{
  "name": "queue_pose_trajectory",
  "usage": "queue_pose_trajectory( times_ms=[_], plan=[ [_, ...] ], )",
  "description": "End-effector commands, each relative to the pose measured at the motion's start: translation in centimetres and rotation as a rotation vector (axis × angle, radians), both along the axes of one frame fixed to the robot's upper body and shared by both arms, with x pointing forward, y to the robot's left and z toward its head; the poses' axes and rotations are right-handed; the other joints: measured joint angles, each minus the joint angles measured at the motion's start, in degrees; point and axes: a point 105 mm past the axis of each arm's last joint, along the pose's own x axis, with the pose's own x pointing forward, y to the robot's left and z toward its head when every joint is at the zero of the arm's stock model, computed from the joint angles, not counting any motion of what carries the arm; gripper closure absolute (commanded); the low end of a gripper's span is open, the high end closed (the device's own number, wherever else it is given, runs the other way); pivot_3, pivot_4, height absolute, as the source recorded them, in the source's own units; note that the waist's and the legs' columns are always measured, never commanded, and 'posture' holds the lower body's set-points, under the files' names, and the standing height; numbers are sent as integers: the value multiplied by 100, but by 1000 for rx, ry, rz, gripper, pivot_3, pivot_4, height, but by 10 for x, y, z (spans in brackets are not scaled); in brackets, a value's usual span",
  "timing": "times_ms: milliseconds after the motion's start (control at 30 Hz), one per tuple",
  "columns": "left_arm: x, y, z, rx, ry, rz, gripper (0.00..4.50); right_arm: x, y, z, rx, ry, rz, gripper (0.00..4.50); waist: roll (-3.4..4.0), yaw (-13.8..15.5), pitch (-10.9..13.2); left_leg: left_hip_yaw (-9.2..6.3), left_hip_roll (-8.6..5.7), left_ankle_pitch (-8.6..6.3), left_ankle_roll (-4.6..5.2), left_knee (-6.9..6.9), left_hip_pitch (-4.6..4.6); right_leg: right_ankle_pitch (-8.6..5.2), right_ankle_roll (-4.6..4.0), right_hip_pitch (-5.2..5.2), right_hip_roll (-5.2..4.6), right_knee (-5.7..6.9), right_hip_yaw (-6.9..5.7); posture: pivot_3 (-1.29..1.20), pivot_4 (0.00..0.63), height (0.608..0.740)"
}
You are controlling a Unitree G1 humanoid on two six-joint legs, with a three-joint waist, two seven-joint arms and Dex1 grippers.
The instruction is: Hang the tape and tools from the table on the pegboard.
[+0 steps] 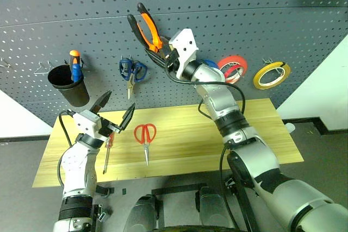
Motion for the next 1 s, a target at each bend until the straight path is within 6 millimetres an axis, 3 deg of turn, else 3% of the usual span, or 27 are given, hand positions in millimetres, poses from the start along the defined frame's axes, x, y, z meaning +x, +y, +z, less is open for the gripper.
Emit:
queue_pose_trajectory(
  times_ms=[33,700,900,933,1000],
  plan=[
    [-6,-4,4,6,-30,5,0,3,4,30,64,-111,-27,2295,1,0,0,1,7,0,0,-2,0,1,-2,-2,7,0,1,-70,83,740],
    [-14,-14,5,-20,-18,-42,0,21,-10,-2,28,-82,-158,2295,8,19,5,2,55,1,-1,-8,1,17,-44,-15,59,4,1,-64,95,740],
    [-13,-16,4,-20,-14,-44,0,24,-19,-3,40,-82,-188,242,11,19,7,2,56,2,-1,-4,3,20,-49,-13,61,6,2,-63,97,740],
    [-13,-15,4,-17,-11,-41,0,22,-20,-2,34,-103,-188,36,11,19,7,2,57,2,-2,-1,5,22,-52,-12,62,8,2,-62,96,740],
    [-13,-13,2,-7,0,-26,0,12,-20,-3,-17,-198,-151,36,12,30,7,1,63,6,-7,6,5,26,-72,-11,68,8,3,-63,96,740]
  ],
)
